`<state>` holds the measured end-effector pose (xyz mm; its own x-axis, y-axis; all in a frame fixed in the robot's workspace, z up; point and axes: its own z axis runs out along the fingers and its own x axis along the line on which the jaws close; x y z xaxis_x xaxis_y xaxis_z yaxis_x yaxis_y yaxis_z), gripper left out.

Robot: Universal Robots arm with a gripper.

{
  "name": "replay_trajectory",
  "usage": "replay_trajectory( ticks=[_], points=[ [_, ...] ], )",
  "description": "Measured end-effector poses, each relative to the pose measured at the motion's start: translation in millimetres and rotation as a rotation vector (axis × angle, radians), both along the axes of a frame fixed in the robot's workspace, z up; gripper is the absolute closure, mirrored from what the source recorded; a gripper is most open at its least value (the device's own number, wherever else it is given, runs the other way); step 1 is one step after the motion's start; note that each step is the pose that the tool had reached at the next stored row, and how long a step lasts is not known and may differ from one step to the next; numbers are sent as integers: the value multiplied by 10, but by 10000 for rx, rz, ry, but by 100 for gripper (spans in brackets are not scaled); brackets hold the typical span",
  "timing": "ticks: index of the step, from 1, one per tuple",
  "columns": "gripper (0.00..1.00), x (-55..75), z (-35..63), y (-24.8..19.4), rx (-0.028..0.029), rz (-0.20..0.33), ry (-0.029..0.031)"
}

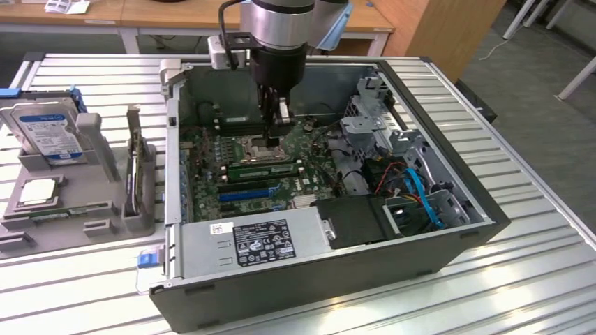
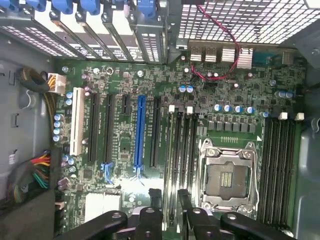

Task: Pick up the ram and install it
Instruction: 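Insert the ram into the slot, then press down the ram until it locks into place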

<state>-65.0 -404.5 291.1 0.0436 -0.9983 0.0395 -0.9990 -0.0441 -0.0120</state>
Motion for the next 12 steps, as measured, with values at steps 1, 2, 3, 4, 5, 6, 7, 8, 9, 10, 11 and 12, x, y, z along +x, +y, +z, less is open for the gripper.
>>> replay_trajectory(
  ticks=[1,2,3,4,5,6,7,8,9,10,11,12],
  points=[
    [75,0,2,0,-2,-1,1],
    [75,0,4,0,-4,0,2],
    [81,1,5,0,-2,0,2],
    [87,1,6,0,-3,0,2],
    [87,1,6,0,-3,0,3],
    [89,1,6,0,-3,0,3],
    [89,1,6,0,-3,0,3],
    [89,1,7,0,-3,1,3],
    [89,2,7,0,-4,1,4],
    [89,1,7,0,-4,0,5],
    [89,1,7,0,-4,1,6],
    [89,2,7,0,-5,1,6]
  ],
)
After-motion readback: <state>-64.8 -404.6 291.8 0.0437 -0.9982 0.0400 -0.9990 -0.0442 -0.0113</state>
